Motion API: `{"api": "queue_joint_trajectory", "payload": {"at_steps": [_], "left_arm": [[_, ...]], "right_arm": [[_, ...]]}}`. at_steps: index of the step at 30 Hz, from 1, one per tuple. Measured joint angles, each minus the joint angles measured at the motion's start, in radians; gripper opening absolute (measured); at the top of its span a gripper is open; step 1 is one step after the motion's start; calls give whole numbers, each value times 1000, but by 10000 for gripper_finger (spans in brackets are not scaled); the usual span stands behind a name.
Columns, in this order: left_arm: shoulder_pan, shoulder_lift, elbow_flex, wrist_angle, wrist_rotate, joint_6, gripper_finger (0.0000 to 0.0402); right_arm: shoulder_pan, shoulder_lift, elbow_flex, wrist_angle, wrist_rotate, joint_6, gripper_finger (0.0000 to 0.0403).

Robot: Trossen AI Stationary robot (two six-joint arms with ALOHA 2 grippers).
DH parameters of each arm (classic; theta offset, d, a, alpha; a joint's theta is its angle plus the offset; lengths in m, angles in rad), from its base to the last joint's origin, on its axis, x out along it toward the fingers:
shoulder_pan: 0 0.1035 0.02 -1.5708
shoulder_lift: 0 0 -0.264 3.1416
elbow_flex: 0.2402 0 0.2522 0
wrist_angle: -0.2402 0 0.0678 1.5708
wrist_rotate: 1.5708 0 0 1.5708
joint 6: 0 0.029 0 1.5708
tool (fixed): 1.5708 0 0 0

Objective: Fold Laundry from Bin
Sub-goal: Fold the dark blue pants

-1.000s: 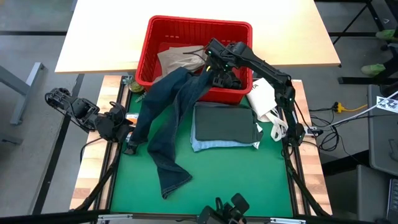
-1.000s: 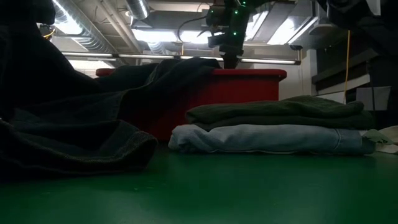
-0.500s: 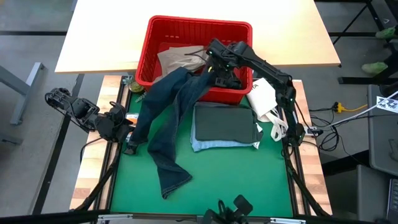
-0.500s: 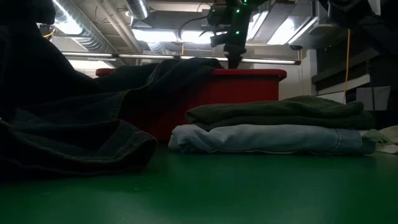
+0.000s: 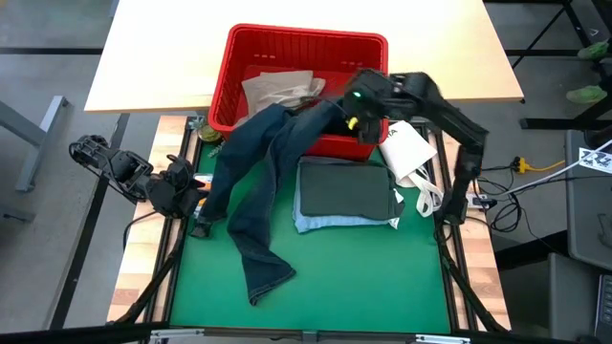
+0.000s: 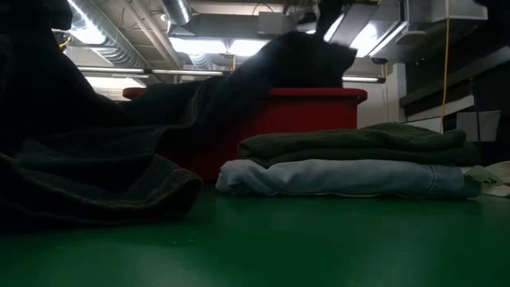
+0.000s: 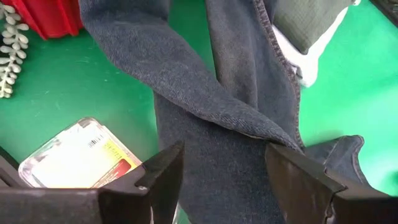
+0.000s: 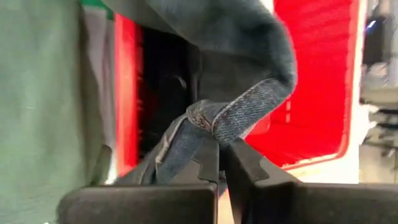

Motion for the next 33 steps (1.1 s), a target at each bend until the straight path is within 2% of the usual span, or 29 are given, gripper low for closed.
{"api": "queue_joint_trajectory", "payload": {"at_steps": [7,14,19,23,33], "left_arm": [[0,0,0,0,0,0,215],[0,0,0,0,0,0,215],[0,0,0,0,0,-1,215],[0,0,0,1,0,-1,215],[0,0,0,35,1,41,215]], "right_arm": [[196,-135,0,0,1,39,4],[420,-205,0,2,7,123,5],[583,-203,0,3,2,140,6],[685,-184,0,3,0,223,6],[853,-98,0,5,0,358,6]]}}
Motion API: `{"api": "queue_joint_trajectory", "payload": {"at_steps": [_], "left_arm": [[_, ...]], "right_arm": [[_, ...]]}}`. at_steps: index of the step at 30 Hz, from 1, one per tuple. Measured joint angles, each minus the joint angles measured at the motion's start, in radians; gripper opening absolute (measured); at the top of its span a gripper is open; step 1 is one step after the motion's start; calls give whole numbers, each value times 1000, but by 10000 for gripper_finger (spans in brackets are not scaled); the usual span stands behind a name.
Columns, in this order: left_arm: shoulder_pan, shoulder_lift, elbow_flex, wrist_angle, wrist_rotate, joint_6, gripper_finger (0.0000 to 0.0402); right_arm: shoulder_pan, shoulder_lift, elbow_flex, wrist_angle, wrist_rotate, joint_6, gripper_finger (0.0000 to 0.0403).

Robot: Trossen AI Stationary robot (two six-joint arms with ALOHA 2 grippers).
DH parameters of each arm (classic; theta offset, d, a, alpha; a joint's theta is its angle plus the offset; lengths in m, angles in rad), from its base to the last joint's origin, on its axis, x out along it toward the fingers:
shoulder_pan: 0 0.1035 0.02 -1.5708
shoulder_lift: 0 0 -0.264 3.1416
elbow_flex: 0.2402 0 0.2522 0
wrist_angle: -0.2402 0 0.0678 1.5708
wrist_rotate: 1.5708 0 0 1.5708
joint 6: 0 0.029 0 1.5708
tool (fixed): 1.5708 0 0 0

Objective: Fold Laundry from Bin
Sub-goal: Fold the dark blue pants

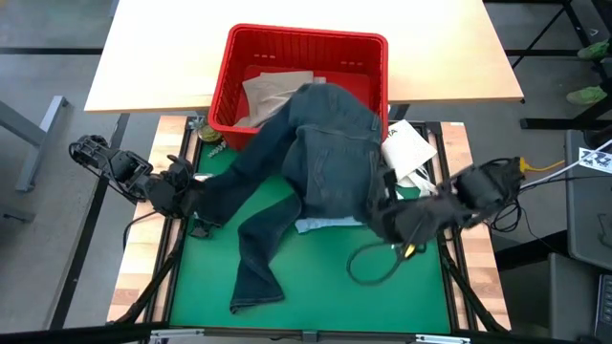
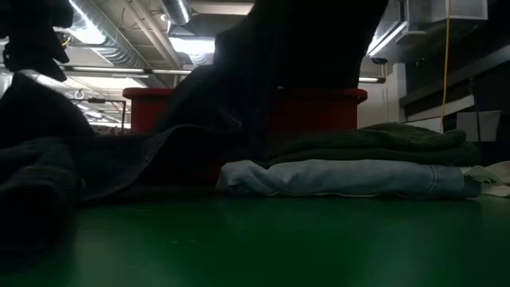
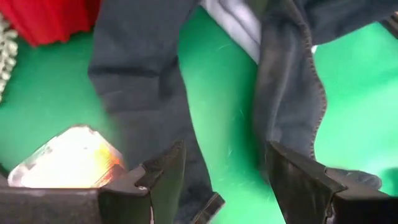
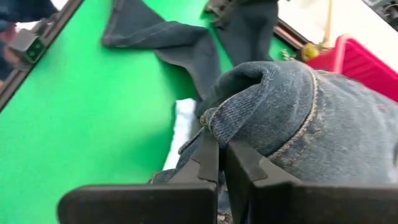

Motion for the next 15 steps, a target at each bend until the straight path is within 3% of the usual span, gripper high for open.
{"api": "queue_joint_trajectory", "payload": {"at_steps": [7,11,15], "left_arm": [[0,0,0,110,-41,151,215],[0,4,0,282,-73,238,215],[0,72,0,453,-39,336,215]], "right_arm": [[50,74,0,0,-10,32,8],[50,98,0,1,-14,32,10],[49,100,0,2,1,26,11]]}}
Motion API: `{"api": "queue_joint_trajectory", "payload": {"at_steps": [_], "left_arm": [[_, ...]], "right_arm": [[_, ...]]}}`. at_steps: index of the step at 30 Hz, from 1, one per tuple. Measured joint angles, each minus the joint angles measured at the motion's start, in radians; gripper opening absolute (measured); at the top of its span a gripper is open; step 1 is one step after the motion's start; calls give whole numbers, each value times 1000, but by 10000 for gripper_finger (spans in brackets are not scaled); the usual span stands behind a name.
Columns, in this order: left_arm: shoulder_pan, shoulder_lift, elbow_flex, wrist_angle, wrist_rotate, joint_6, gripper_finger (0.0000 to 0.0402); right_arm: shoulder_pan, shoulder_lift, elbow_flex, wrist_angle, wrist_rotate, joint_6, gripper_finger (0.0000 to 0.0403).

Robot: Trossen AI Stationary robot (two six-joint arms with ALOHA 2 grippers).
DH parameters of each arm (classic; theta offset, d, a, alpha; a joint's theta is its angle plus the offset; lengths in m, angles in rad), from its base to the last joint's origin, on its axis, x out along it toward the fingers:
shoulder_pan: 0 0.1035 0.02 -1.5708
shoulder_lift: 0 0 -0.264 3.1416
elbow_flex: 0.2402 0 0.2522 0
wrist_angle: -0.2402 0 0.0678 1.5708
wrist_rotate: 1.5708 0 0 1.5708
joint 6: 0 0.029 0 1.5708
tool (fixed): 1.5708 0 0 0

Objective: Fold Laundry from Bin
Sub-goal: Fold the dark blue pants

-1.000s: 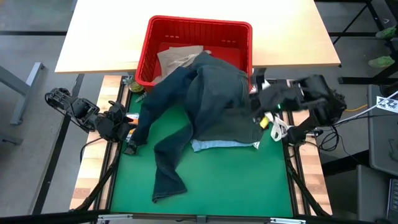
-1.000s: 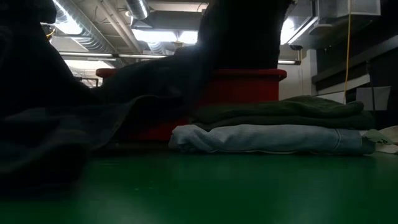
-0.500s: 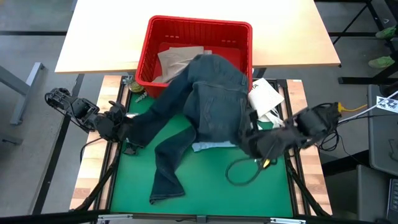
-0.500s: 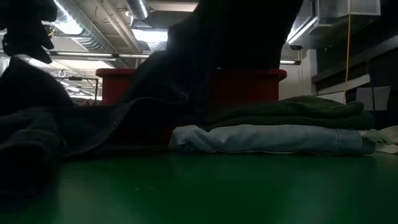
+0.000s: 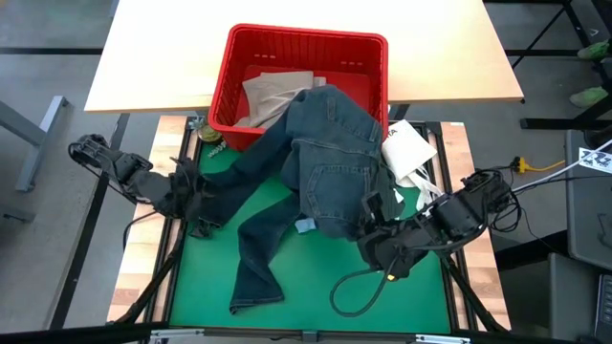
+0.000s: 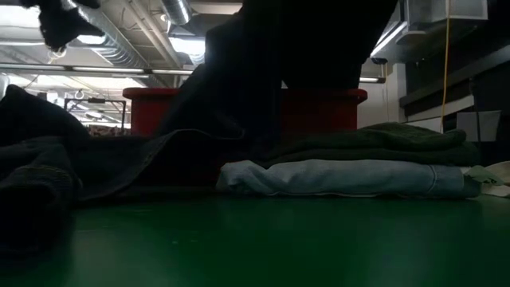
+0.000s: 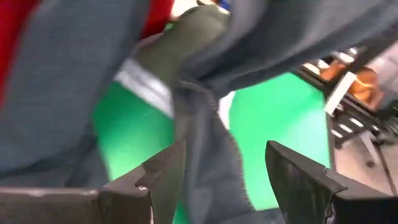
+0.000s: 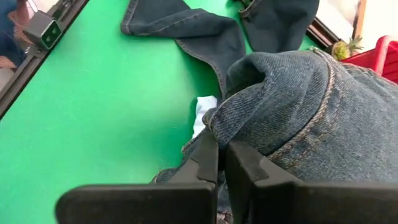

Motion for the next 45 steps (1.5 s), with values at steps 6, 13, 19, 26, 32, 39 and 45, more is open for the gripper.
{"api": "queue_joint_trajectory", "payload": {"at_steps": [6,13,19,26,32,39,45], "left_arm": [[0,210,0,84,63,67,215],[0,445,0,81,85,61,215],[0,614,0,95,85,3,215],[4,791,0,144,89,-23,215],[35,908,0,143,81,-56,214],[47,951,0,143,257,-41,115],[10,909,26,94,409,-46,12]], "right_arm": [[0,0,0,-1,18,-1,11],[0,0,0,-2,14,-1,11],[0,0,0,-3,10,-1,12],[0,0,0,-3,10,-2,12],[0,0,0,-3,10,-32,12],[-1,-2,0,-3,6,-32,12],[0,-28,-2,-3,8,-1,12]]}}
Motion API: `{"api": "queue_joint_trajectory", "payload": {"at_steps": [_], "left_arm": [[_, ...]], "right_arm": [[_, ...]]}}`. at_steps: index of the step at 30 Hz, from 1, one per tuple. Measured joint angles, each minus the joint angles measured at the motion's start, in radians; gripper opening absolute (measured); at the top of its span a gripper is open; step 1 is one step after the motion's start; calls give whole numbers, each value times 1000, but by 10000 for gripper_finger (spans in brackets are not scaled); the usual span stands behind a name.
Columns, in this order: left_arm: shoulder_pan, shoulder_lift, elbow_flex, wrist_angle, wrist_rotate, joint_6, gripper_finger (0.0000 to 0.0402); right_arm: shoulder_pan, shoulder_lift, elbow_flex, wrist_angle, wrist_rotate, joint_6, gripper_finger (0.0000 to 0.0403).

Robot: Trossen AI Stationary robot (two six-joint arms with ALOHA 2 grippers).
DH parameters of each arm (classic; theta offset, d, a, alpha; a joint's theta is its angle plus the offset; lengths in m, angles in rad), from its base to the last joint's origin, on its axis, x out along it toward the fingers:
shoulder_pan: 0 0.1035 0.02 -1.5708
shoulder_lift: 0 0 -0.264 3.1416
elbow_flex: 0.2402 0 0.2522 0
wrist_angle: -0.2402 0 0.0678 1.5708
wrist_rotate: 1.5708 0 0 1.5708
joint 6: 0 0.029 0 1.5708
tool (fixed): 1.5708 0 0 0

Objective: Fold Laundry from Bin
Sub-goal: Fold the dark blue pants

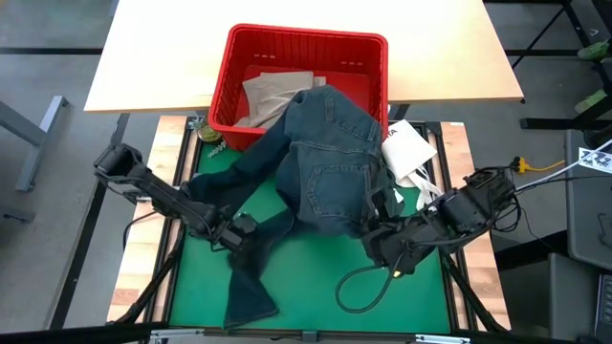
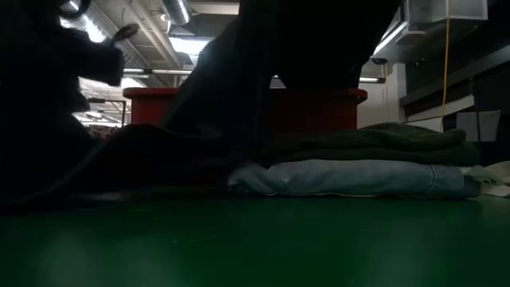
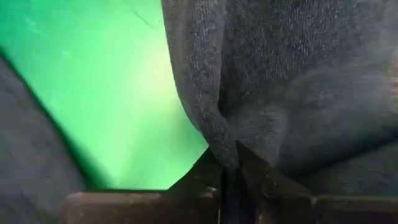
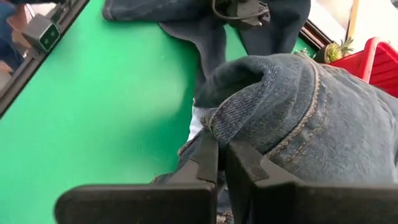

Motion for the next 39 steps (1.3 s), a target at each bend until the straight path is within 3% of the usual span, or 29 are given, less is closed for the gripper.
{"api": "queue_joint_trajectory", "payload": {"at_steps": [8,14,21,32,39], "left_arm": [[-90,-66,129,-275,110,7,6],[-146,-82,200,-410,155,7,4],[-194,-82,262,-532,264,8,5],[-209,-82,281,-472,255,5,6],[-208,-82,281,-400,334,0,6]], "right_arm": [[1,-96,-225,3,-71,165,7],[0,-166,-452,1,-254,341,4],[83,-192,-584,3,-427,565,8],[340,-189,-683,36,-524,1090,9],[415,-188,-772,257,-504,1193,9]]}}
